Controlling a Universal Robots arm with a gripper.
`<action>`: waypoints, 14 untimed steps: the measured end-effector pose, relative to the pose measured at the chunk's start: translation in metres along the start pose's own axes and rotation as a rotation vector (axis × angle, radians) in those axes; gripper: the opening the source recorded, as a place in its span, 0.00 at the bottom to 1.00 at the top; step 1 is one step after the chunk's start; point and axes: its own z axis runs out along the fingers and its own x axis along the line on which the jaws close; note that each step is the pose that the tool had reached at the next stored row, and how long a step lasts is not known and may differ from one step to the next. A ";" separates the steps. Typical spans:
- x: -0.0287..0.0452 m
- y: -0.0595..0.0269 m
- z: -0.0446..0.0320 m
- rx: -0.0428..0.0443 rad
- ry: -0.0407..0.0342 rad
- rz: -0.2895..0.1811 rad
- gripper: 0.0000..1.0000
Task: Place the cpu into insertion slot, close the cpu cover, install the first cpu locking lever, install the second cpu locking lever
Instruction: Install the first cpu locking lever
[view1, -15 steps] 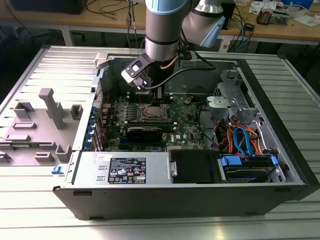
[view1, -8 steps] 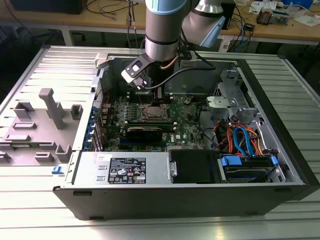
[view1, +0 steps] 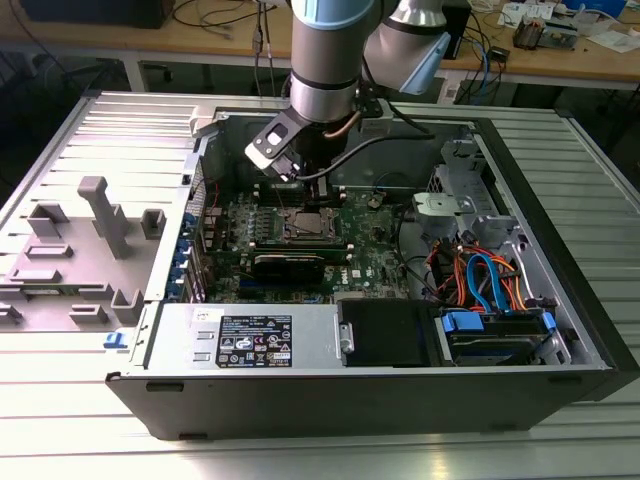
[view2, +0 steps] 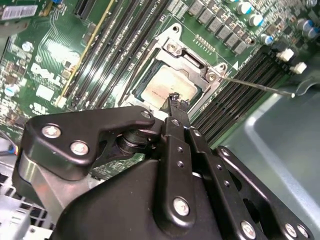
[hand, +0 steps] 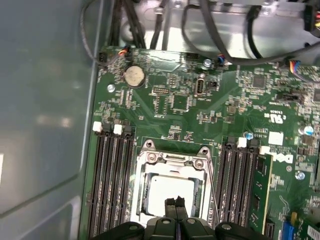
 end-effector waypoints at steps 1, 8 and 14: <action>0.0000 0.0000 0.0000 0.0011 -0.0003 -0.021 0.11; 0.0004 -0.0001 -0.0075 0.0017 -0.0004 -0.034 0.11; 0.0008 -0.0002 -0.0143 0.0027 -0.0004 -0.054 0.11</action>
